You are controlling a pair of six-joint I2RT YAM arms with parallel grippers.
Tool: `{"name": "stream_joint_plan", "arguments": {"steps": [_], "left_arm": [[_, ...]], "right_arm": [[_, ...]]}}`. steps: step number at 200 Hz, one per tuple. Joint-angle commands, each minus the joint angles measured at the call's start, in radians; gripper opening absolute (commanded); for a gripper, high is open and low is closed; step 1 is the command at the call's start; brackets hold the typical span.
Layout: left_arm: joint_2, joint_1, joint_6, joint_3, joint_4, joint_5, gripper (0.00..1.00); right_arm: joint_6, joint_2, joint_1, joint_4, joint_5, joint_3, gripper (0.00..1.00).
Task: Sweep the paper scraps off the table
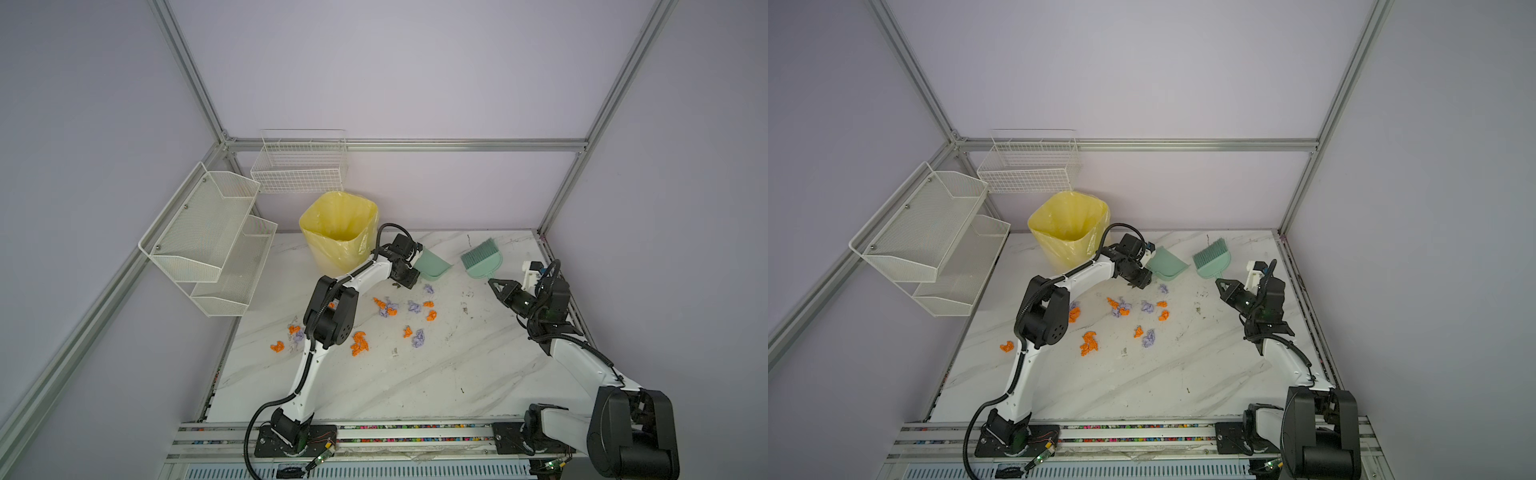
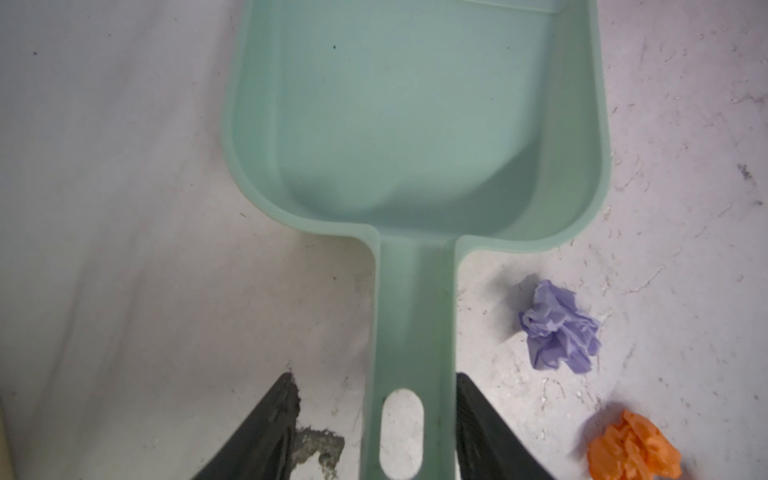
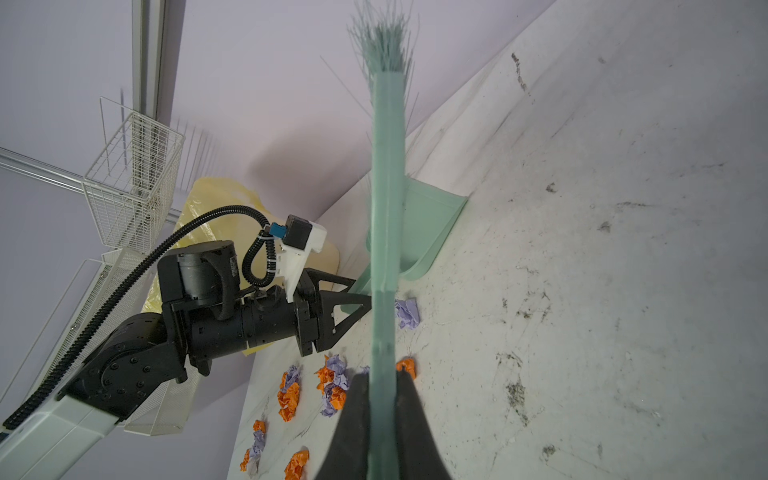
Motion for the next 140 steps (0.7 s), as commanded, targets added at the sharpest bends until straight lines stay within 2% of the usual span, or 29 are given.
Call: {"name": "stream_joint_plan", "arguments": {"steps": [1,33,78,140], "left_arm": [[-0.075,-0.004,0.021,-0.023,0.005,-0.010,0.57],[-0.071,-0.006,0.018,-0.010,-0.002,0.009,0.52],[-0.051,-0.007,0.015,0.020,-0.033,0.027,0.37],[-0.053,-0.018,0.026,0.035,-0.036,-0.003,0.39]], "right_arm": [[0.008,-0.018,-0.003,0.024,-0.014,0.008,0.00],[0.014,-0.018,-0.003,0.031,-0.010,0.006,0.00],[0.013,-0.015,-0.003,0.031,-0.010,0.008,0.00],[0.015,-0.023,-0.002,0.032,-0.014,0.002,0.00]]}}
